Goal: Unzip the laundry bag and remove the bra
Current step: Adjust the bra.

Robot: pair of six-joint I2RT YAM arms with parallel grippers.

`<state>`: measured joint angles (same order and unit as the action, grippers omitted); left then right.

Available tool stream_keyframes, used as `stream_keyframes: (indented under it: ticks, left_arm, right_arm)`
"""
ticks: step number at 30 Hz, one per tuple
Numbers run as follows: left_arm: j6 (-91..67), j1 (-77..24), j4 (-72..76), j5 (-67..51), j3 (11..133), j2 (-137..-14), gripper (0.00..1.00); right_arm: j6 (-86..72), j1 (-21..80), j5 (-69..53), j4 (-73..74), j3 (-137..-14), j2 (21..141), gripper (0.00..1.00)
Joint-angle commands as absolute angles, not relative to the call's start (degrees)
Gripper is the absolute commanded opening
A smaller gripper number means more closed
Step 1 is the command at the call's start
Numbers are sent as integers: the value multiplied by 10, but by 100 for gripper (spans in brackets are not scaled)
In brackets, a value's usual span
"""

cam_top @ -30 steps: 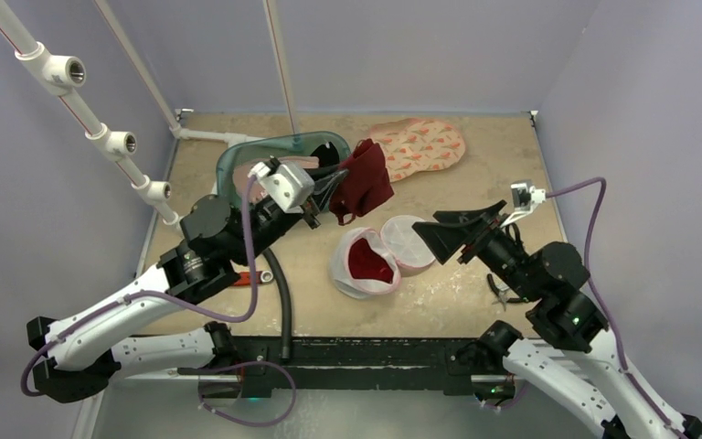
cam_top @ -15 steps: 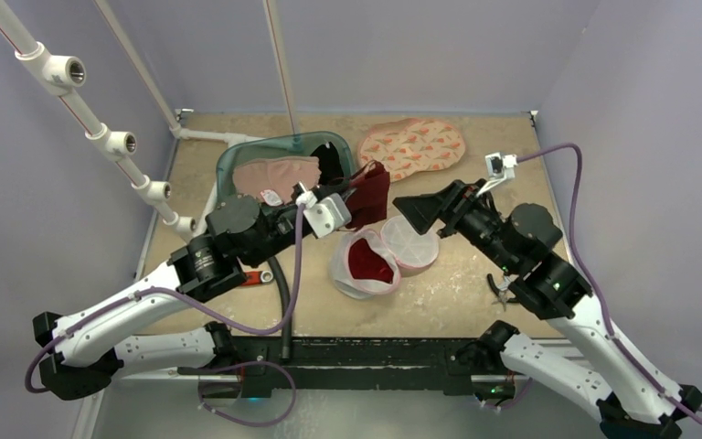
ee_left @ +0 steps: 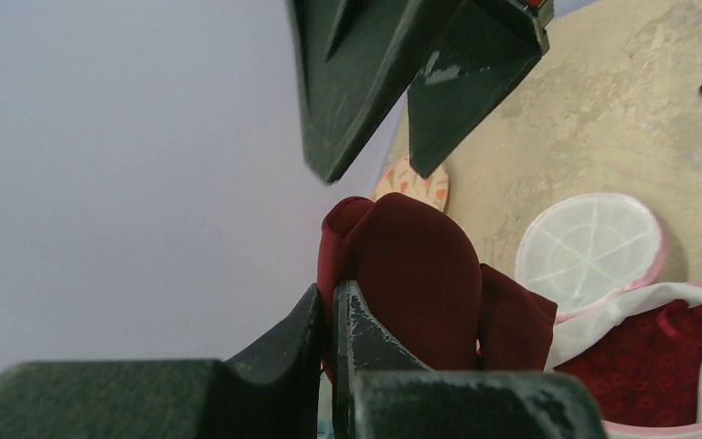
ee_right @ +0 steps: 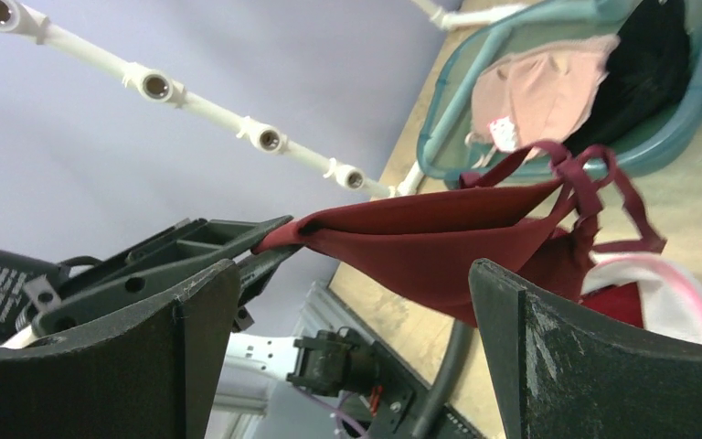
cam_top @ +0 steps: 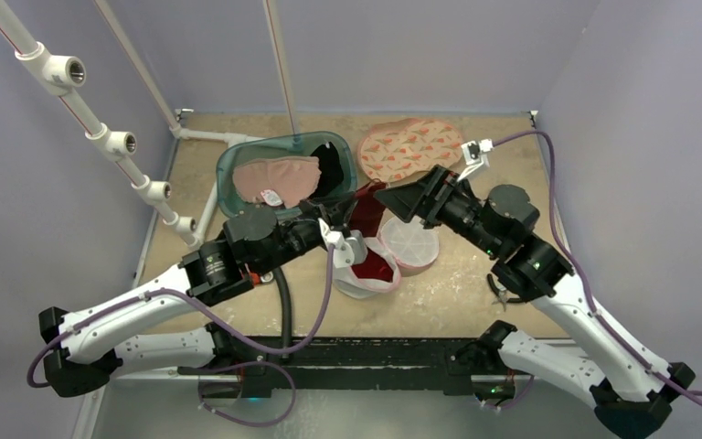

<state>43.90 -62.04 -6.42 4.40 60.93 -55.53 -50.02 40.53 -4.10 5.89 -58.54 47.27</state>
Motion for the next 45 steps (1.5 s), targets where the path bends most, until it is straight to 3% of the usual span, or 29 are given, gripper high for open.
stream_keyframes:
  ticks: [1,10,23,33,36,39,41,42,43,45]
  left_arm:
    - [563,-647,-10,111,589,-563,0]
    - [658,-687,95,166,530,-580,0]
    - [685,-699,171,186,492,-590,0]
    - [642,-705,180,179,482,-596,0]
    - [619,-705,180,182,478,-599,0]
    - [584,-705,190,197,473,-600,18]
    - [556,-705,195,204,467,-595,32]
    - [541,-705,195,206,466,-591,54]
    - [527,-705,192,208,466,-586,65]
    - [490,-704,176,211,477,-577,75]
  right_arm:
    - [-577,406,-96,7,-597,503,98]
    - [-660,404,-95,-48,-582,541,97]
    - [-663,375,-102,-8,-571,596,85]
    - [-637,373,-137,-21,-595,648,40]
    - [-634,372,-141,-30,-592,644,22]
    - [-621,369,-139,-28,-592,636,1]
    - [-605,365,-129,-23,-592,625,0]
    - [-594,364,-122,-19,-593,620,0]
    - [-583,361,-114,-13,-594,614,0]
    - [-548,359,-94,-2,-602,603,0]
